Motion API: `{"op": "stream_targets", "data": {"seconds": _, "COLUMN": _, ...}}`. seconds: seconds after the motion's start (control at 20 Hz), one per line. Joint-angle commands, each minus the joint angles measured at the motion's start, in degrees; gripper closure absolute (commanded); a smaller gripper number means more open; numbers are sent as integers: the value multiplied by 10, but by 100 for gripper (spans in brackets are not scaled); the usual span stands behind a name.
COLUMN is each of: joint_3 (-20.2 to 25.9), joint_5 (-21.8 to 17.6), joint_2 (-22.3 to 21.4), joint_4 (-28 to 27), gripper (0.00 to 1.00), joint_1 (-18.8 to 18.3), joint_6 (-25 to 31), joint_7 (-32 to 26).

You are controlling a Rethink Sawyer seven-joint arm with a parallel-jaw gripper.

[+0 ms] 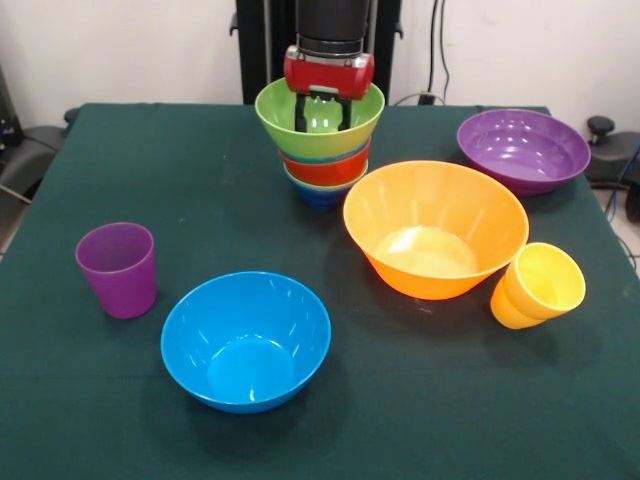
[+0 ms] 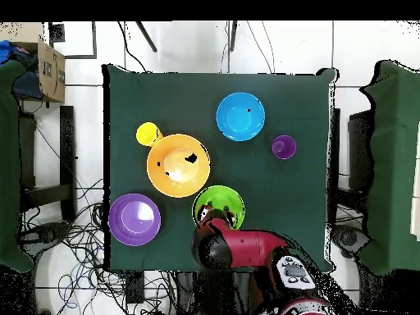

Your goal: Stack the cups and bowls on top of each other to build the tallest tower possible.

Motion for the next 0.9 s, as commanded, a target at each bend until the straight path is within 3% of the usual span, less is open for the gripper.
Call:
{"op": "stream_targets", "data": {"seconds": 0.05, "joint_3": 70, "joint_5": 7, "joint_2": -24, "joint_4": 3, "gripper": 0, "joint_1": -12, "joint_6": 42, "joint_7": 53}}
{"op": "stream_targets", "data": {"seconds": 0.3, "joint_3": 91, "joint_5": 17, "joint_2": -69, "joint_4": 16, "gripper": 0, "joint_1": -26, "joint_6": 89, "joint_7": 41}}
{"op": "stream_targets", "data": {"seconds": 0.9, "joint_3": 120, "joint_5": 28, "joint_2": -124, "joint_4": 31, "gripper": 0, "joint_1": -46, "joint_6": 147, "joint_7": 28}}
